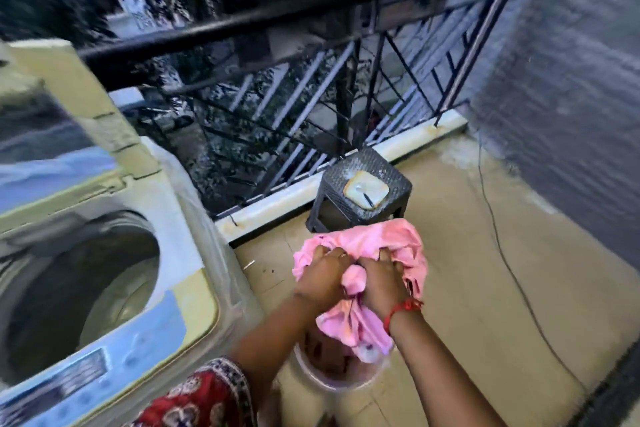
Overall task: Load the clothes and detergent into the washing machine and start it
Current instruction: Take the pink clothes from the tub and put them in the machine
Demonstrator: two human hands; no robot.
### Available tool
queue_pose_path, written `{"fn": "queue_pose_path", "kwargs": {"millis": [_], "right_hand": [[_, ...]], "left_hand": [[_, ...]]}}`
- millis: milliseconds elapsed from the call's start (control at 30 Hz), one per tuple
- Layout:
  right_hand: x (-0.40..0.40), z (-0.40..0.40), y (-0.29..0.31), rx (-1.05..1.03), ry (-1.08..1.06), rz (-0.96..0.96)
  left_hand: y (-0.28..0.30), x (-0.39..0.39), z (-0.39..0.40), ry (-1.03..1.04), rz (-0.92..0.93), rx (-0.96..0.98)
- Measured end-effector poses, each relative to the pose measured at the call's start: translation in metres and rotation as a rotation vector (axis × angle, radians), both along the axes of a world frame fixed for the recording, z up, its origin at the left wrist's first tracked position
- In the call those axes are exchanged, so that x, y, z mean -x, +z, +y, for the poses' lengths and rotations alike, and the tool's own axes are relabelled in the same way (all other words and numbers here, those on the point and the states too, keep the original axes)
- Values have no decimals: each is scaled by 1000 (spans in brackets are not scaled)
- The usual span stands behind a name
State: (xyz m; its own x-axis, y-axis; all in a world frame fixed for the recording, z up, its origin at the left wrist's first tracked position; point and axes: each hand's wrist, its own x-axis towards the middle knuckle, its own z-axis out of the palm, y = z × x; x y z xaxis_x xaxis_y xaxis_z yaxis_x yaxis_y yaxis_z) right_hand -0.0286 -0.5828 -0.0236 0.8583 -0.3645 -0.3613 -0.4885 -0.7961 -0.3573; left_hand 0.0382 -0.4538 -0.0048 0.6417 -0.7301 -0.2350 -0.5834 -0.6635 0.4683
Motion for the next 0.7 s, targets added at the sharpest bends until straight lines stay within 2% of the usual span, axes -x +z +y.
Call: {"fn": "queue_pose_path", "kwargs": {"millis": [200, 333, 567, 700], "right_hand": [[-45, 48, 114, 57, 203, -184], [-74, 106, 176, 70, 343, -305], [-115, 235, 247, 8, 572, -532], [-137, 314, 267, -26, 682, -573]], "left_hand": [[100, -24, 52, 122, -222, 28], [160, -32, 115, 255, -357, 10], [237, -38, 248, 546, -517, 43], [261, -37, 329, 687, -575, 67]]}}
